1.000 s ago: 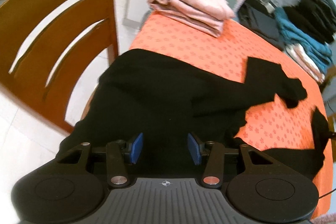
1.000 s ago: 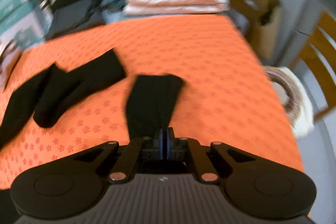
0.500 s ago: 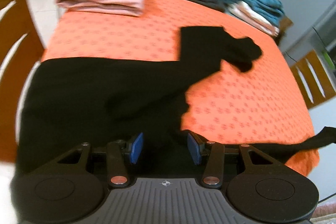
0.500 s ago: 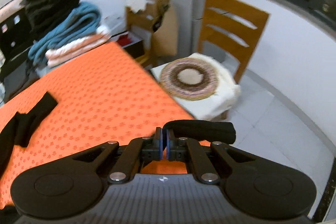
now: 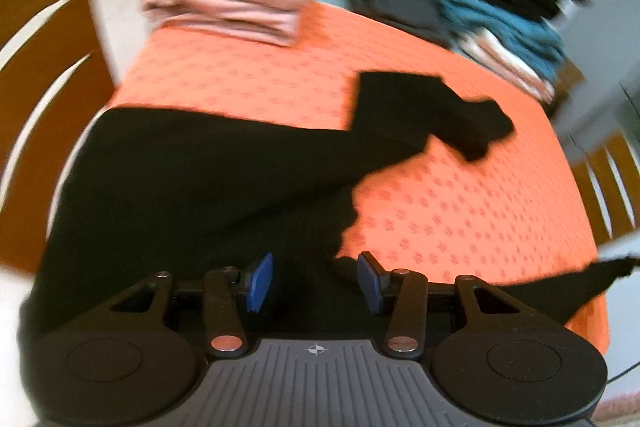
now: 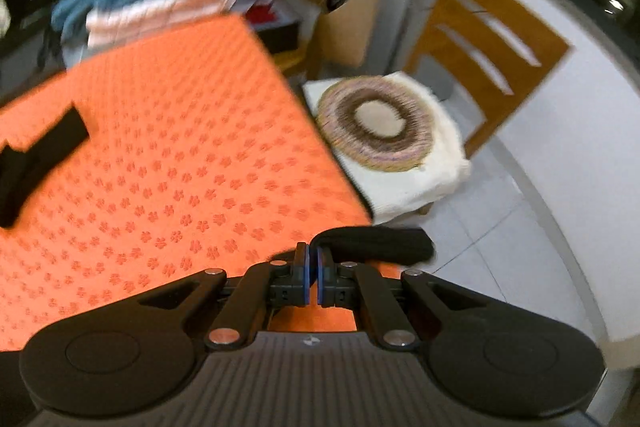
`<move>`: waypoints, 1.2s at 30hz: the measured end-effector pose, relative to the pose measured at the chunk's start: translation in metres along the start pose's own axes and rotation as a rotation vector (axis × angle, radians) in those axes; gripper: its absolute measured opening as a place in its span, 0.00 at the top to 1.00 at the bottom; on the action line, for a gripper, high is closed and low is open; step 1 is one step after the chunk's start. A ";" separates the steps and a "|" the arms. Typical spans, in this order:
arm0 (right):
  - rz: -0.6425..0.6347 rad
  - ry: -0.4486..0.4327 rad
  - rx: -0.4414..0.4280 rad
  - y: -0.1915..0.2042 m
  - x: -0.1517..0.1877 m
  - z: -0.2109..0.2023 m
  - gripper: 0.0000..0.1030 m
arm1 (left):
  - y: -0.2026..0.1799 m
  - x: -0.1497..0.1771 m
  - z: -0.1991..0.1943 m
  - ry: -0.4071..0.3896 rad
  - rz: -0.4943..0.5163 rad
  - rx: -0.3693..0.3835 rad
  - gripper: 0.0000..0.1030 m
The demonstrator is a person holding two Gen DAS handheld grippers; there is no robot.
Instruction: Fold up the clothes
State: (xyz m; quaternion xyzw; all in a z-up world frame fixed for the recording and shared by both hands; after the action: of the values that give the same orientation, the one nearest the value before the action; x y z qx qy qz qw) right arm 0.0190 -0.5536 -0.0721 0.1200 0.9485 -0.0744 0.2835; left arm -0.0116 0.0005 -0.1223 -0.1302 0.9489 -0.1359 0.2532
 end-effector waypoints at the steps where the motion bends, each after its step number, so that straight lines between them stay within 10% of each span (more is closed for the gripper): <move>1: -0.025 0.011 -0.012 0.006 -0.006 0.011 0.96 | 0.003 0.002 -0.002 -0.007 -0.030 -0.016 0.52; 15: -0.290 0.090 -0.235 0.105 -0.082 0.106 0.74 | 0.014 0.018 -0.039 -0.150 -0.303 -0.214 0.52; 26: -0.418 0.077 -0.459 0.202 -0.126 0.128 0.66 | 0.030 -0.024 -0.017 -0.165 -0.351 -0.254 0.51; 36: -0.450 0.103 -0.445 0.245 -0.125 0.156 0.61 | 0.056 -0.086 0.036 -0.101 -0.518 -0.202 0.51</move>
State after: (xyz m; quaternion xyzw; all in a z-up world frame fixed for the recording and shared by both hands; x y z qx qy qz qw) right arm 0.2681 -0.3738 -0.1496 -0.1542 0.9574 0.0803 0.2308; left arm 0.0695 0.0724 -0.1324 -0.3998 0.8789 -0.0939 0.2428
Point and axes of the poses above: each gripper's, at about its wrist camera, not at the fingertips, and z roughly the way its jaws point, y to its left, x to its underside, the point moved 7 cm from there along z, roughly the way its jaws point, and after that the axes turned 2 degrees about -z, right-handed, at the moved point
